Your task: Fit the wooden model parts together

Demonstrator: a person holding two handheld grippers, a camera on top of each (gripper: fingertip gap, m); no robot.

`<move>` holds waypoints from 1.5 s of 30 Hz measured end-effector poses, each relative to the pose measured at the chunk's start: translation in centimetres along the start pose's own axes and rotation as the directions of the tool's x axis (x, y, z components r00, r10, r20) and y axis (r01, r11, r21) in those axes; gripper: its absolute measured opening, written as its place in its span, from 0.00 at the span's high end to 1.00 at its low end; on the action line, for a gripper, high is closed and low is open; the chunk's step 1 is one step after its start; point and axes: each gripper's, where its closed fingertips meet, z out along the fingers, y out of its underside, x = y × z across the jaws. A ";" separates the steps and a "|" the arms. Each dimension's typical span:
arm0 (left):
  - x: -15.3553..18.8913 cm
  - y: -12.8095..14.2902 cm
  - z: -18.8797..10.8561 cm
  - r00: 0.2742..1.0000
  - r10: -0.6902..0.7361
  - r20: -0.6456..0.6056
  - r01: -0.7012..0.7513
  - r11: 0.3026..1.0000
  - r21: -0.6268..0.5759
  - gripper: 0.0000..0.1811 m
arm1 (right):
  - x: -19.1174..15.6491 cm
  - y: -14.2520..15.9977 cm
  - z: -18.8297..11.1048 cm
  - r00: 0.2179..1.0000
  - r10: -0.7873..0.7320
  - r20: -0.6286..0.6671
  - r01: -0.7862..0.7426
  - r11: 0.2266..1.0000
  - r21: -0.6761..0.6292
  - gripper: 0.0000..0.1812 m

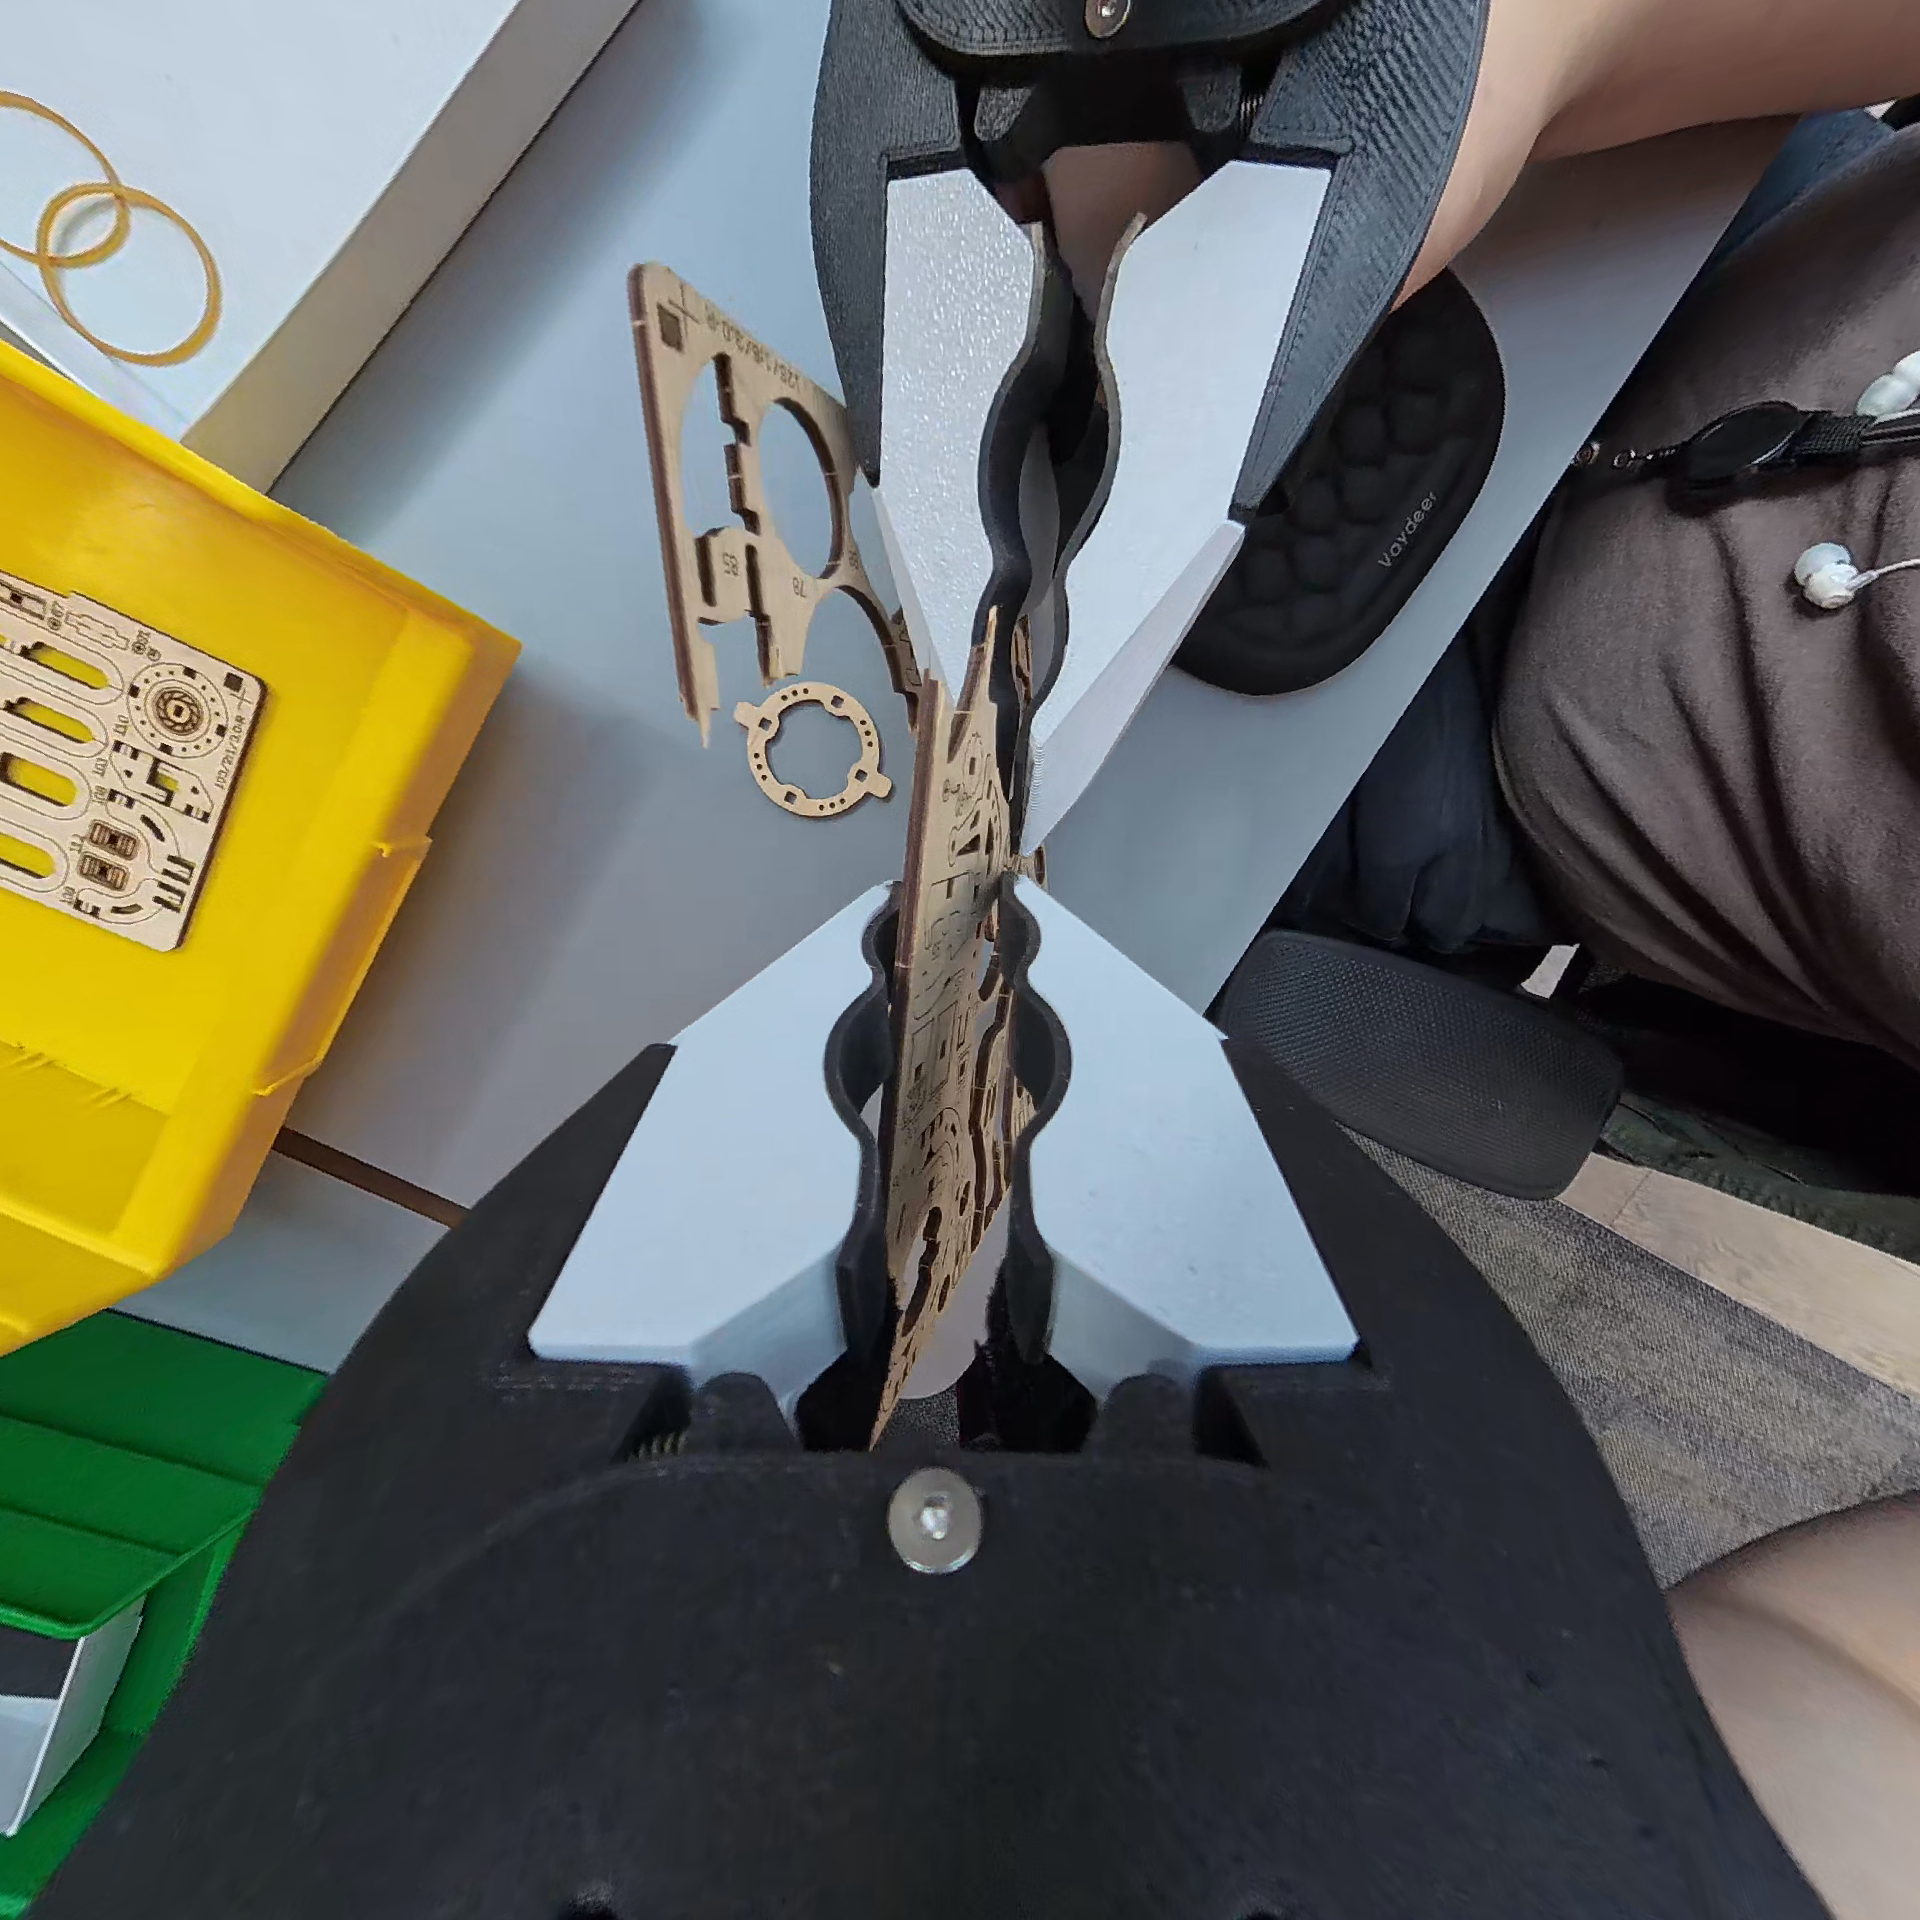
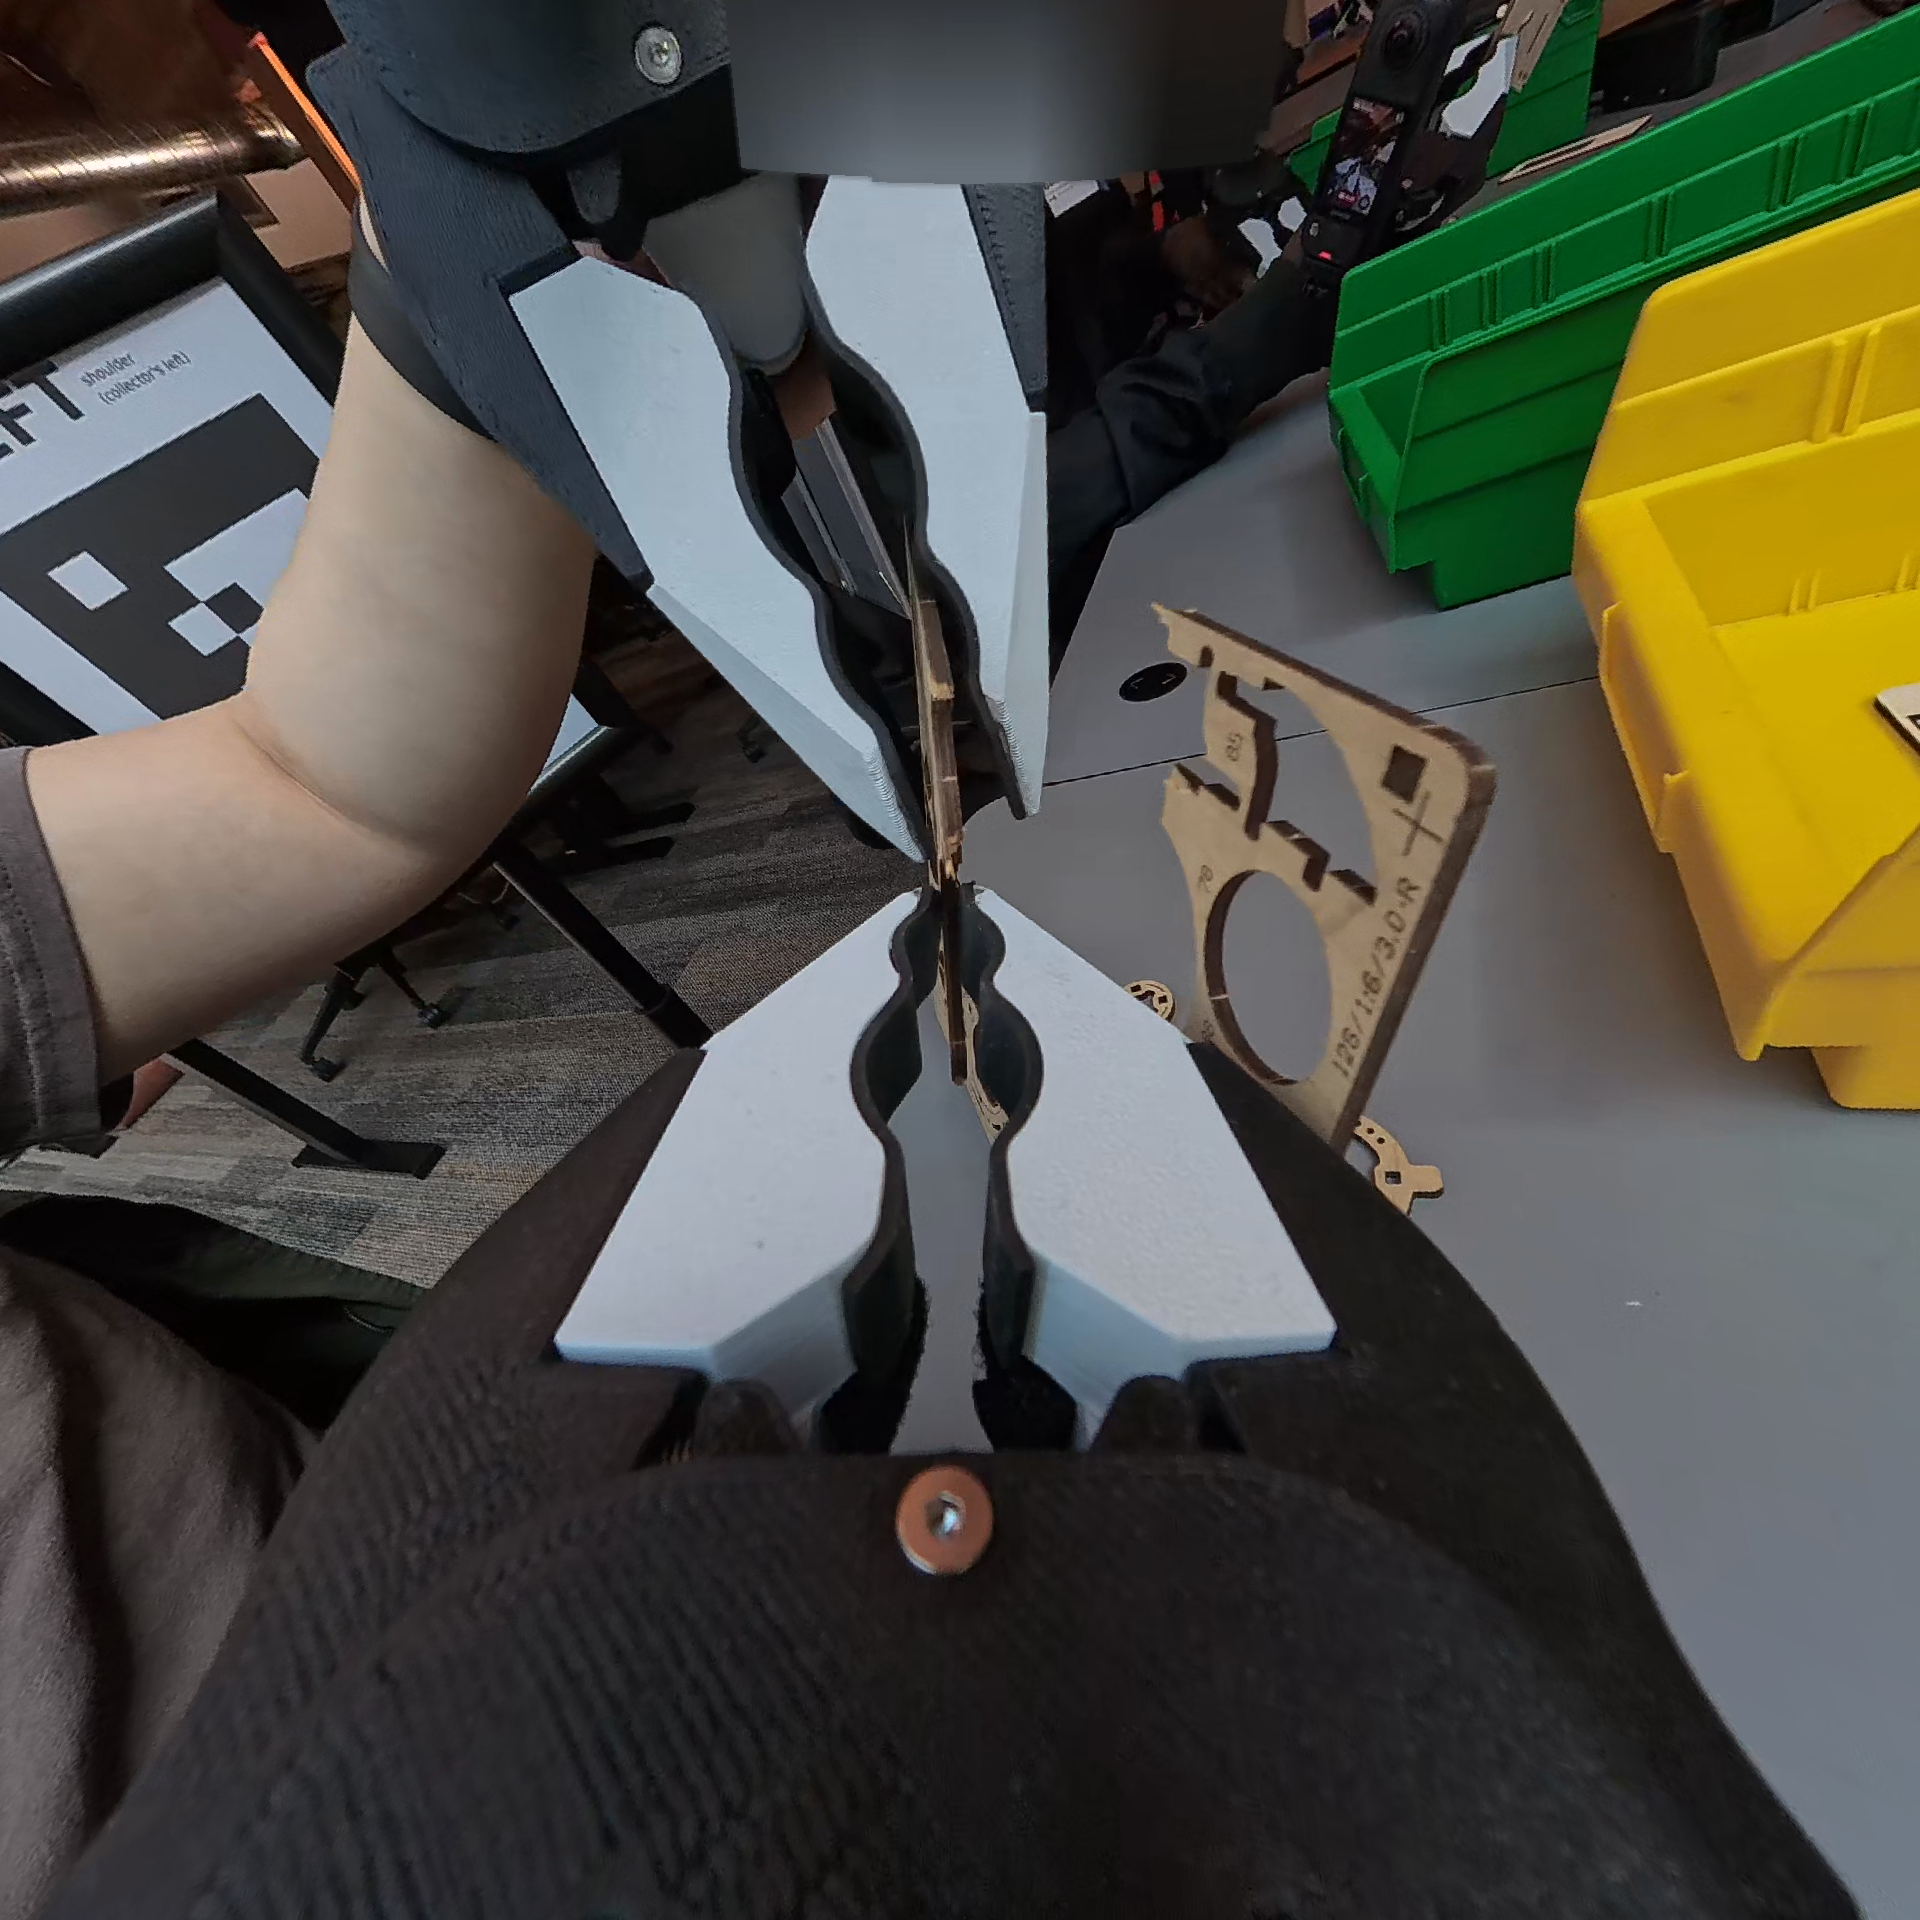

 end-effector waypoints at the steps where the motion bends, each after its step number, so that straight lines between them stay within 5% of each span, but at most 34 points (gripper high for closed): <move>1: 0.0 0.0 0.0 1.000 -0.003 -0.002 0.003 1.000 -0.002 0.92 | 0.0 0.0 0.0 1.000 0.000 0.002 0.000 1.000 0.000 1.00; 8: 0.0 0.8 0.4 1.000 -0.019 -0.018 0.018 0.997 -0.069 0.88 | -0.2 0.3 0.2 1.000 -0.009 0.010 0.009 1.000 -0.007 1.00; 11: 0.9 0.5 0.5 0.997 -0.013 -0.082 0.009 0.998 -0.059 0.98 | 0.0 0.1 0.1 1.000 -0.008 0.004 0.008 1.000 0.004 0.99; 18: 1.0 0.1 0.5 0.988 -0.056 -0.145 0.053 0.998 -0.022 1.00 | 0.0 -0.1 -0.1 1.000 0.002 0.014 -0.002 1.000 0.021 0.98; 45: -0.6 0.8 2.1 0.987 -0.120 -0.111 0.115 0.992 -0.053 1.00 | 2.4 1.3 0.6 0.983 -0.005 -0.184 -0.013 0.995 -0.097 0.98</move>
